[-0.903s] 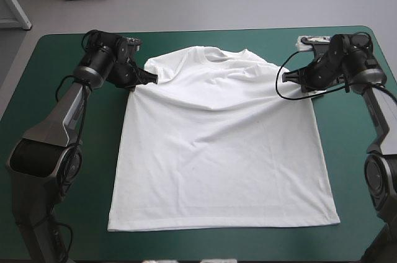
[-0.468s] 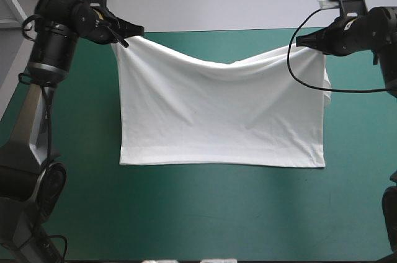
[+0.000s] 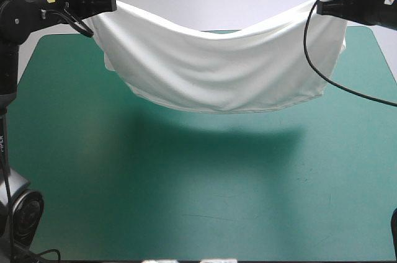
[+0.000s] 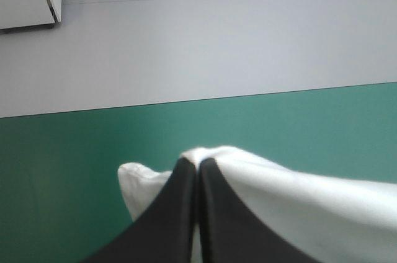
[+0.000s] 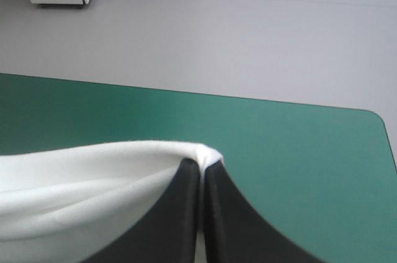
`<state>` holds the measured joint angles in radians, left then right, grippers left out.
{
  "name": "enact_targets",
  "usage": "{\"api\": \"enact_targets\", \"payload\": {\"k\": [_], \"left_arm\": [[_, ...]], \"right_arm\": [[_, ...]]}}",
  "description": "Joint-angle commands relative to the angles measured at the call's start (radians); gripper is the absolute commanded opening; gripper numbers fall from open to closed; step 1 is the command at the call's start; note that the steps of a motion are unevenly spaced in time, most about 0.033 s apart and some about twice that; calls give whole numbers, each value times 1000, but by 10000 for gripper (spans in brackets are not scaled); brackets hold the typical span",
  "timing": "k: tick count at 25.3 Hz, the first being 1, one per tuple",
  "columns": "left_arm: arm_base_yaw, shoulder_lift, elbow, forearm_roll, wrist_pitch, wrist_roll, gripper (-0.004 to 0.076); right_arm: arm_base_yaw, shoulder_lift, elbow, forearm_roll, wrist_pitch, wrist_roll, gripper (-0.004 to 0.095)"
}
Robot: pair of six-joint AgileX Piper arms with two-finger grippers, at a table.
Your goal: Fold the cloth
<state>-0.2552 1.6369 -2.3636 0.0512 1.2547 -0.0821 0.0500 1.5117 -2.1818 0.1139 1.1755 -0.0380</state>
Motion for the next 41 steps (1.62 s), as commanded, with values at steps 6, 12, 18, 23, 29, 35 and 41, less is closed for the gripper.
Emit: {"api": "enact_targets", "payload": {"k": [6, 12, 18, 23, 29, 35, 41], "left_arm": [[-4, -29, -26, -8, -77, 0, -9], [-4, 68, -26, 8, -195, 0, -9], [-4, 164, -26, 17, -532, 19, -9], [-4, 212, -29, 17, -667, 19, -9], [-4, 293, -29, 24, -447, 19, -9], [-4, 391, 54, 47, -179, -71, -9], [-6, 331, 385, 52, -187, -131, -9]], "right_arm": [[2, -12, -44, -6, -91, -15, -13], [2, 91, -44, -22, -215, -15, -13], [2, 213, -60, -44, -448, -15, -13], [2, 294, -154, -48, -468, -27, -13], [2, 348, -140, -48, -266, -13, -13], [2, 373, 110, -44, -116, 31, -13], [2, 344, 359, 0, -106, 38, -13]]}}
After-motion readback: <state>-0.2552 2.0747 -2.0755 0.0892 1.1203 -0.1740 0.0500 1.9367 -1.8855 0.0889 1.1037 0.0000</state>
